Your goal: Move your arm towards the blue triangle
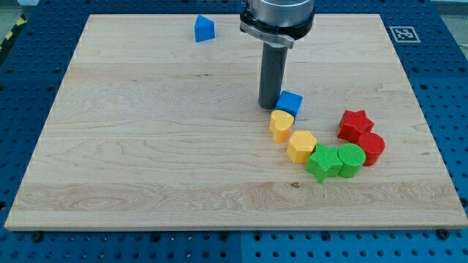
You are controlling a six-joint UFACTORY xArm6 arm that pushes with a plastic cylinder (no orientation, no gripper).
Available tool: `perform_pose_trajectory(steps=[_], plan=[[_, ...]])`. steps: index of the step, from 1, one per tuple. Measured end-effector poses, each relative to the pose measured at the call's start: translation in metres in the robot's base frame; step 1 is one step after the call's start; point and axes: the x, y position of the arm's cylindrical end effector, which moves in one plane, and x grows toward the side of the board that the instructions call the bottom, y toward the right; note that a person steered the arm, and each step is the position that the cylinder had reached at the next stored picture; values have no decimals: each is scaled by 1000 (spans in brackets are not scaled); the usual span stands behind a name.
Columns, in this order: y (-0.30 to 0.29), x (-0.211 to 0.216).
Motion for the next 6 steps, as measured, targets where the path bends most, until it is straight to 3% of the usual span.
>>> perform_pose_trajectory(steps=[2,4,6], plan=[[-1,-65],[-97,-68],[-99,-68]])
